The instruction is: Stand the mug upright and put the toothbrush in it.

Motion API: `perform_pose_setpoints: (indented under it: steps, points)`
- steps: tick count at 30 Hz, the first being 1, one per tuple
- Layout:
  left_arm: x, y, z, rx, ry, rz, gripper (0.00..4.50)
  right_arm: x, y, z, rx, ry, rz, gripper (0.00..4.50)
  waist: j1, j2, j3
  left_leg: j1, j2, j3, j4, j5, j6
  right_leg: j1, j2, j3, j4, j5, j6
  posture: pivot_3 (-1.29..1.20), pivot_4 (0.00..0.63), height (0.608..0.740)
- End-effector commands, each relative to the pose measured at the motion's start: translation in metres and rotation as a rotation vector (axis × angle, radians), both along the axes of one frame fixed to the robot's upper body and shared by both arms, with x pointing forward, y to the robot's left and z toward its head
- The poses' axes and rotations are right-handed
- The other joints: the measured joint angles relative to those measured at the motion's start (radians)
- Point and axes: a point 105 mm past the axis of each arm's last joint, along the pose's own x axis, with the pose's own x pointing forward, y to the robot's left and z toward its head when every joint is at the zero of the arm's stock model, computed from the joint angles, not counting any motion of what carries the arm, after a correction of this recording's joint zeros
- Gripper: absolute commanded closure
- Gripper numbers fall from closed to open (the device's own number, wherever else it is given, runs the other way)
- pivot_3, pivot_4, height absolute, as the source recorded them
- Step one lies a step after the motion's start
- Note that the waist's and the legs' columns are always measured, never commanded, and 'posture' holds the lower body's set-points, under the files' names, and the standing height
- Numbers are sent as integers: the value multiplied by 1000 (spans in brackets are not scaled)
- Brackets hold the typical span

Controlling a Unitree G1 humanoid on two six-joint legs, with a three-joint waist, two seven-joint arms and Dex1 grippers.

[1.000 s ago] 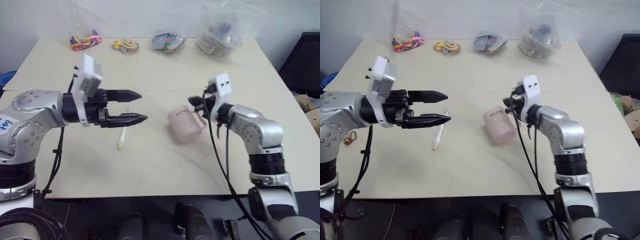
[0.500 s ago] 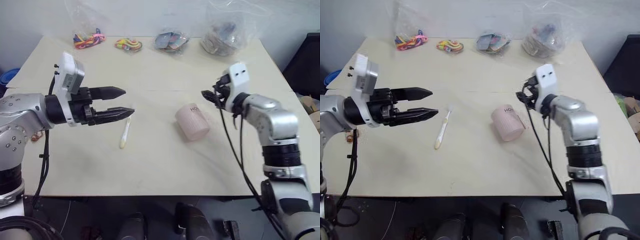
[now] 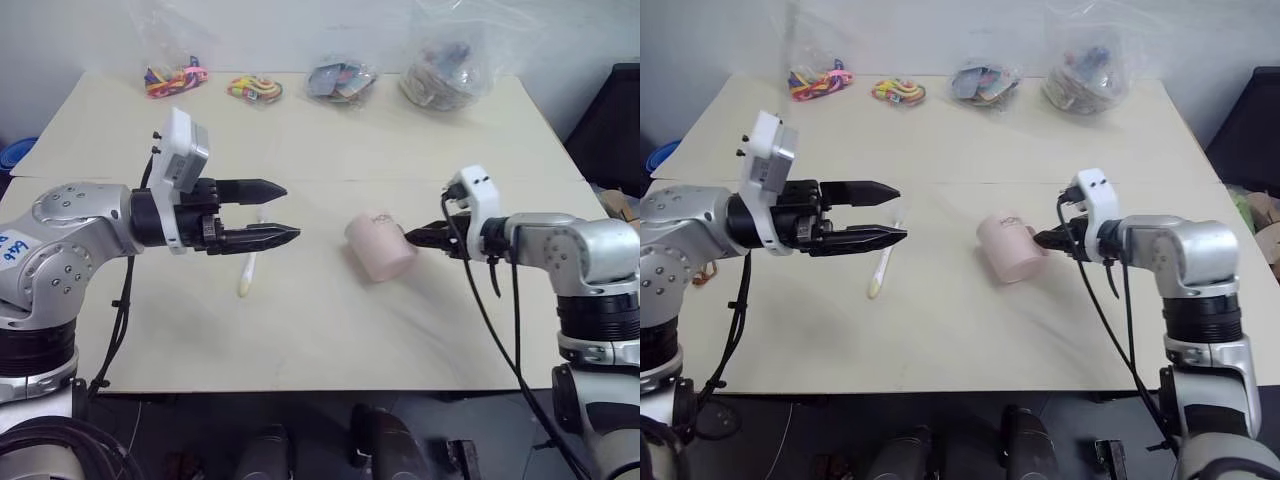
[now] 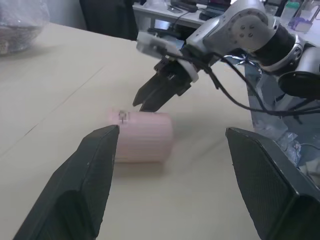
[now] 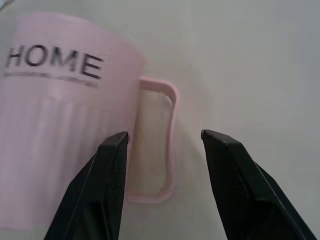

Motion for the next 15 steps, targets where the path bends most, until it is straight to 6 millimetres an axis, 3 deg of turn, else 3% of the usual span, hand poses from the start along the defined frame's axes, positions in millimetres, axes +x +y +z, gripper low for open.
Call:
perform_pose_setpoints:
  steps: [1,7,10,15]
  points:
    - [-1,-2,10,-6,-49,-14,902,5,8,-11,-66,-31,44,2109,1,0,0,0,0,0,0,0,0,0,0,0,0,0,0,0,150,740]
    - [-3,0,11,-6,-50,-11,902,7,16,-23,-93,-35,82,2109,-1,0,0,0,0,-1,0,0,0,0,0,-1,0,0,0,0,150,740]
    - [-3,2,11,-6,-49,-2,902,8,17,-22,-71,-47,81,2721,-1,0,0,0,0,-1,0,0,0,0,0,-1,0,0,0,0,150,740]
    - [-4,3,9,-5,-42,5,902,8,17,-15,-52,-65,75,4477,-1,0,0,0,0,-1,0,0,0,0,0,-1,0,0,0,0,150,740]
